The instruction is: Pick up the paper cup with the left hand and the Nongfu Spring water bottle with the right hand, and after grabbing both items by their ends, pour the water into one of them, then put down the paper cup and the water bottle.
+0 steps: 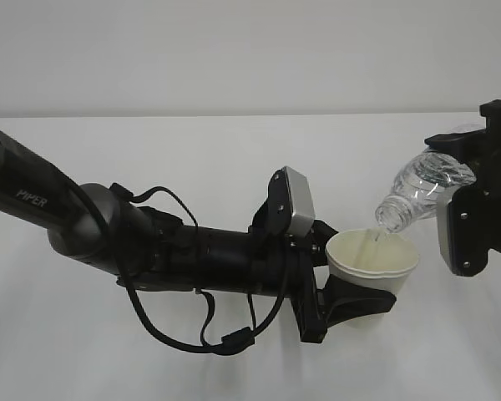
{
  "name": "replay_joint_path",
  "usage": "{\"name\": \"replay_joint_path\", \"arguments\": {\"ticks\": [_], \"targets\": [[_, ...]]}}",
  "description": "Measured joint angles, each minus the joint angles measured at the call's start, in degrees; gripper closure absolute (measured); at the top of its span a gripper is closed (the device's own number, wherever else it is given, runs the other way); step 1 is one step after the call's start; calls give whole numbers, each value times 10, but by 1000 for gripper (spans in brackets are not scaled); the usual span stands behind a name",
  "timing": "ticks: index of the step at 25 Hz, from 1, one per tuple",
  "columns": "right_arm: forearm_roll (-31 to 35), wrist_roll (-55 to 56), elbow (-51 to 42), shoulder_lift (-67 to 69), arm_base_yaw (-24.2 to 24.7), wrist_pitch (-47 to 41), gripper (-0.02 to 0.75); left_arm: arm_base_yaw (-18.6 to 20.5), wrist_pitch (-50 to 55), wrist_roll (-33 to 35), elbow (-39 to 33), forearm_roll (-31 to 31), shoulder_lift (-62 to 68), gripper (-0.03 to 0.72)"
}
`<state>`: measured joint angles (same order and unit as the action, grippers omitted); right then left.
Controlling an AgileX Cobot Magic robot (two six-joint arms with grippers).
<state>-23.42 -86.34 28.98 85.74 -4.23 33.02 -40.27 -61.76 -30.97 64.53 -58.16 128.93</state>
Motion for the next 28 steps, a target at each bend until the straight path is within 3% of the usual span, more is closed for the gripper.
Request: {"name": "replay_joint_path", "arguments": {"ticks": [28], "targets": [[0,-15,0,0,0,1,344,0,0,0,0,-3,0,216]]}}
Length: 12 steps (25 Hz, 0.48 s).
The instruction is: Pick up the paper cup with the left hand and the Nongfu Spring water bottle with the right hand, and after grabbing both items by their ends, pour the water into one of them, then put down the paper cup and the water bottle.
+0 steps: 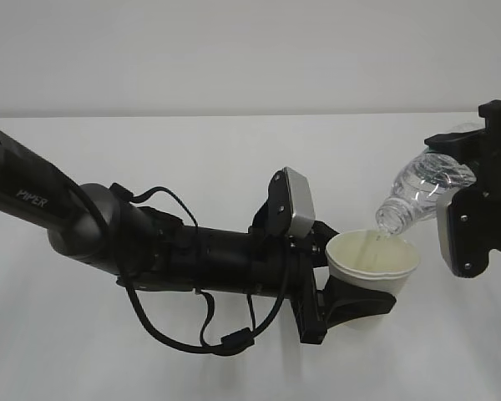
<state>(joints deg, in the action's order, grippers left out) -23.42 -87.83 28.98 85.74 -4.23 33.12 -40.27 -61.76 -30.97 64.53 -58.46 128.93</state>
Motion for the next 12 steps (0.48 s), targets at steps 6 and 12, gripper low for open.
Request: {"name": "replay_joint_path", "arguments": {"ticks": [6,12], "targets": [[0,-1,0,0,0,0,344,0,0,0,0,0,0,216],[0,-1,0,0,0,0,344,0,0,0,0,-1,0,216]]}}
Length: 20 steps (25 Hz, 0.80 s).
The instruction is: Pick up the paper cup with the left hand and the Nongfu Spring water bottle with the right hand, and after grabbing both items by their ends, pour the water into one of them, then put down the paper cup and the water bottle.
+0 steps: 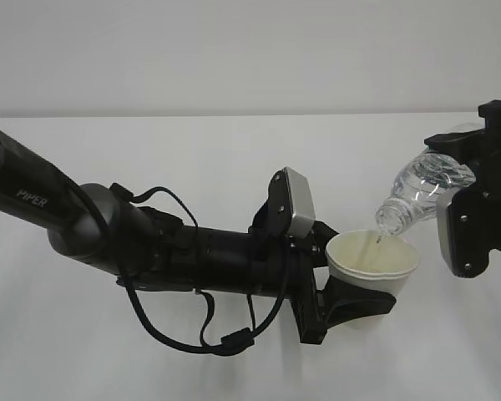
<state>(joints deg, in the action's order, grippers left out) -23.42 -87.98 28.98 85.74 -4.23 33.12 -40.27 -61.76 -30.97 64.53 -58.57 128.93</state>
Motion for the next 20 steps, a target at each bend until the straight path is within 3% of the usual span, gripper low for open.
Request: {"name": "replay_joint_path", "arguments": {"ticks": [20], "targets": [[0,-12,0,0,0,0,344,0,0,0,0,0,0,216]]}}
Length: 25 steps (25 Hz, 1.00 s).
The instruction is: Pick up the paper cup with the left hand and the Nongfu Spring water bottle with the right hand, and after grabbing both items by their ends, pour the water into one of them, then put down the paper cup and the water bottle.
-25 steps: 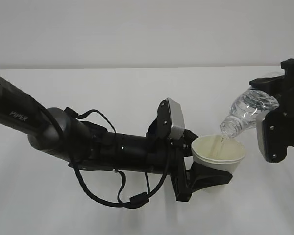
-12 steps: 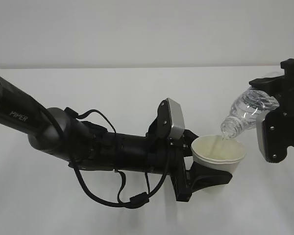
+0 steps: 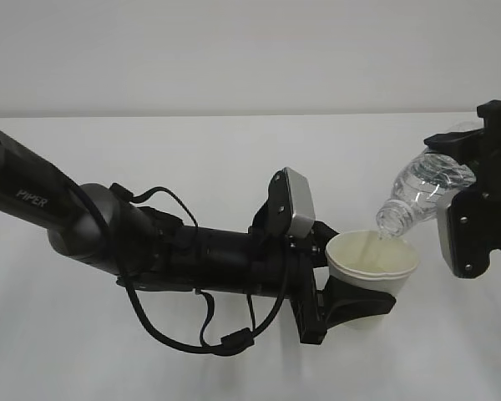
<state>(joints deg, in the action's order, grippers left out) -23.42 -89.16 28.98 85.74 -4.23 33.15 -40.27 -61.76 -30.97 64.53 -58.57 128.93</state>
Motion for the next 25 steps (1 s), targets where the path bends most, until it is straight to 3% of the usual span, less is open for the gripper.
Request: {"name": "replay_joint_path", "arguments": {"ticks": [25], "targets": [[0,-1,0,0,0,4,344,-5,0,0,0,-6,0,216]]}}
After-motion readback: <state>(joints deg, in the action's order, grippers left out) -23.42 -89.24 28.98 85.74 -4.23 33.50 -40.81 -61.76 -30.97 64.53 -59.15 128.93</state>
